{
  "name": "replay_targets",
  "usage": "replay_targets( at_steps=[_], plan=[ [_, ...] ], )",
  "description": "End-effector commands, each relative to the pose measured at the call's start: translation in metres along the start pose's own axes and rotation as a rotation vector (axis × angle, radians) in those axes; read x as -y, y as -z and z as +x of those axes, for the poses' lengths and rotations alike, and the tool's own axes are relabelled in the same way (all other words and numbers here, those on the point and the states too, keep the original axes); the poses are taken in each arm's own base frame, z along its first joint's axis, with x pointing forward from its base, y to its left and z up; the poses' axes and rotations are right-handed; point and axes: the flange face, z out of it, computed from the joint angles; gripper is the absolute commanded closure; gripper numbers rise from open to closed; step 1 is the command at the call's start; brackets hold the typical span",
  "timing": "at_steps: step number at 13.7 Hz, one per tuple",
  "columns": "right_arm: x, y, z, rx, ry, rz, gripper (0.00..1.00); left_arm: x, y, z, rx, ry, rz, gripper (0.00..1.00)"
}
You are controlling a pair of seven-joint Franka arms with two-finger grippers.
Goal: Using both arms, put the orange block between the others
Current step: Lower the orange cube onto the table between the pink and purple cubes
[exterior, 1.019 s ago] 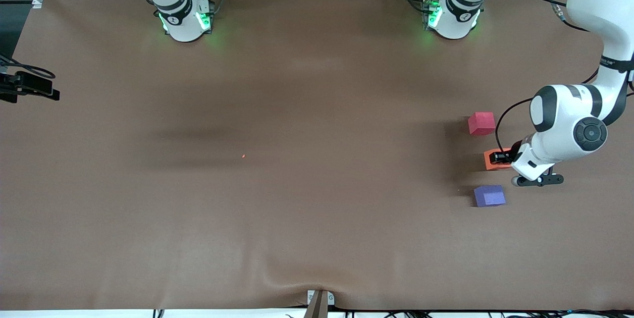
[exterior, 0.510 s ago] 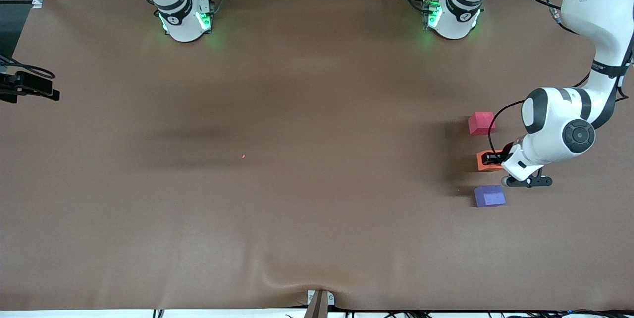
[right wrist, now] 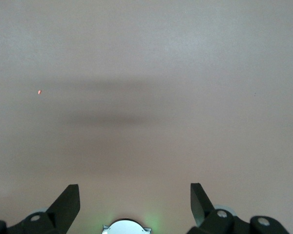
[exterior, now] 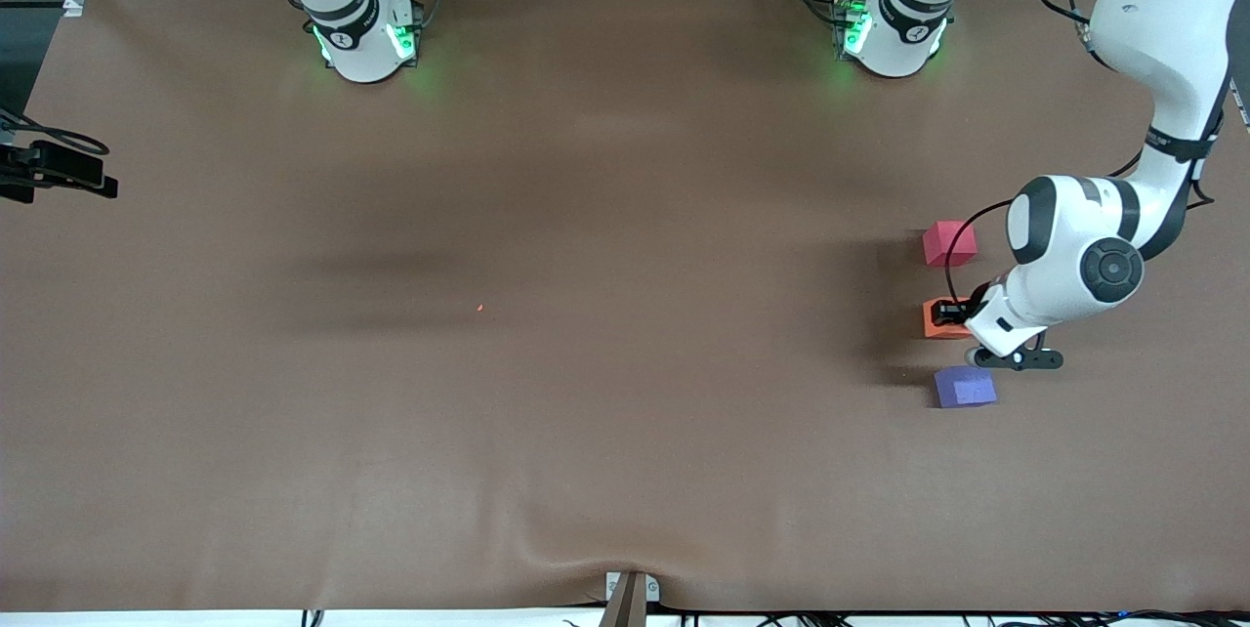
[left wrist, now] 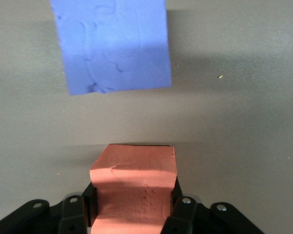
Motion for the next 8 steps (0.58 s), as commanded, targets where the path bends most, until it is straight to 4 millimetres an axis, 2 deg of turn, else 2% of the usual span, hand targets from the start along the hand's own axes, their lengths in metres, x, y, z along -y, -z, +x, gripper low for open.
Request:
replay_targets(
  at_steps=[1,8],
  plan=[
    [-0.0002,0.0049,-0.0010,-0.004,-0.001,-0.004,0.00,0.0026,-0.0033,-0.0011,-0.008,0.001,-0.005,1.00],
    [-0.0011,0.0047,-0.0013,-0.002,-0.002,-0.004,0.00,0.0111,0.0033,-0.0013,-0.015,0.018,0.000,1.00]
  ],
)
